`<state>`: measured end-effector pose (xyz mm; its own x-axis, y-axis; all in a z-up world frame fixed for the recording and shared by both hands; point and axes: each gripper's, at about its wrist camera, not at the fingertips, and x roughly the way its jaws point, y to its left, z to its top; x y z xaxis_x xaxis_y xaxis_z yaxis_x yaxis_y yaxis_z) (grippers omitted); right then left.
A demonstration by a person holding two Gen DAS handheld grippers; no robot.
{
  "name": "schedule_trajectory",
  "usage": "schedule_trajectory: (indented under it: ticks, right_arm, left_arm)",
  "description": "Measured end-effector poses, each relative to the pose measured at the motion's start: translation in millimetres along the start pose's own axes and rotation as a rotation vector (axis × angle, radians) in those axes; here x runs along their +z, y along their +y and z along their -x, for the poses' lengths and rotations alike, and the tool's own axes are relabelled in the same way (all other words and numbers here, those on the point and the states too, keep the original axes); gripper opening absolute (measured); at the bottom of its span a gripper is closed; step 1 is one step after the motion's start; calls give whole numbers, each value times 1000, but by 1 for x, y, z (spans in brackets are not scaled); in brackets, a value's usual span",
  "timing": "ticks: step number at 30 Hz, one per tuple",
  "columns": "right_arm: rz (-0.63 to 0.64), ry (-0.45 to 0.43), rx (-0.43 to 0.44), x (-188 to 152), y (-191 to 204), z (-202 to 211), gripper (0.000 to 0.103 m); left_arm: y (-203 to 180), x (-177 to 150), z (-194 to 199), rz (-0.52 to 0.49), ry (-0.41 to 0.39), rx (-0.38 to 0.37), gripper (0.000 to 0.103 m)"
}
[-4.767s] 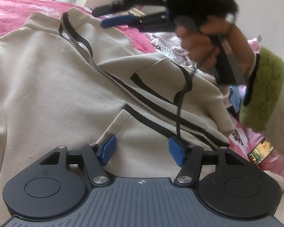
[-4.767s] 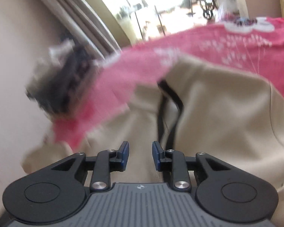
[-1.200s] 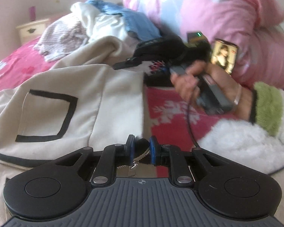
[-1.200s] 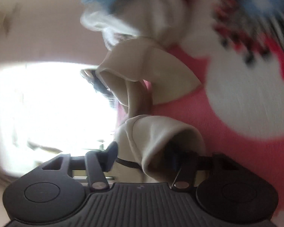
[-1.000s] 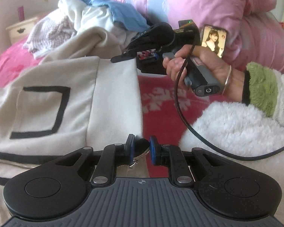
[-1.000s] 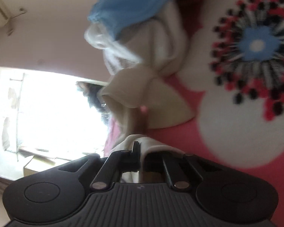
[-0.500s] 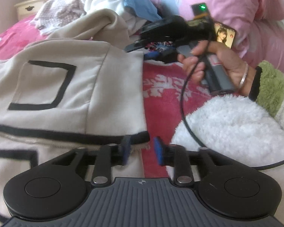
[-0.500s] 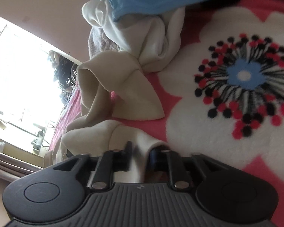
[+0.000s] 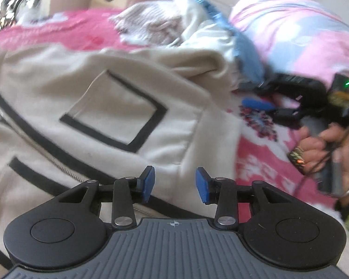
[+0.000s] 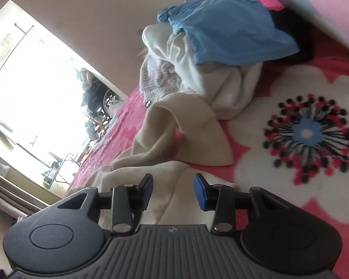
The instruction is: Fold clothes
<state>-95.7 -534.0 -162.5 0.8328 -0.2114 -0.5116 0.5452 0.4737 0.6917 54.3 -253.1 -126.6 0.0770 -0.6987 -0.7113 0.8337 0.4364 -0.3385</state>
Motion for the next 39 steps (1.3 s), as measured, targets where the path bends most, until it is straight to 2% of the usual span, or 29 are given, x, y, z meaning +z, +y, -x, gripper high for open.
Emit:
schedule_trajectory:
  ticks: [3,6,9,10,12,13,15,17,19,23,24,25,26,28,30,34,39]
  right_arm:
    - [-113,60,120,10,2,-16,53]
    - [-236,57,51,27,-5,-35,62]
    - [-356,50,-30,45,-11,-54,64]
    - [-286,25,-96,50,-3,-53,64]
    - [-60,-48,-226,52,20,-44,64]
    - [5,-58,-256,51,26,-41,67]
    - [101,-52,-303,45,31,-38,70]
    - [176,1,-358,39,29,-44,70]
    - [230,31,-382,35,28,-55,70]
    - [290,77,-366,40,23,-86,70]
    - [295,90,-366,42,21,-93,64]
    - [298,103,-367,44,19,-99,42]
    - [307,113,-369,47,21,-100,31]
    - [343,109,-360,54,34,-95,17]
    - [405,66,-343,63,57,-79,9]
    - [529,-36,-353,97,107,-57,8]
    - [757,-127,-476,157,161,-89,8]
  left_arm:
    - [9,-8,-11,21,25,2,39]
    - [14,-17,-12,18,16,-7,39]
    - [18,-20,-12,31,12,-20,39]
    - [18,-20,-13,34,13,-25,39]
    - [21,-22,-13,35,9,-37,39]
    - [23,-22,-14,35,7,-43,39]
    - [25,-24,-14,31,2,-55,39]
    - [25,-26,-13,17,-4,-61,39]
    - [25,-27,-12,8,-10,-64,39]
    - [24,-28,-12,12,-17,-63,39]
    - [25,-28,-12,12,-17,-65,39]
    - [25,-28,-12,12,-16,-67,39]
    - [25,-28,-12,11,-16,-69,39]
    - [26,-28,-12,6,-17,-73,39]
    - [26,-29,-12,-2,-20,-77,39]
    - [27,-26,-11,-12,-3,-91,39]
    - [34,-13,-8,-13,58,-128,38]
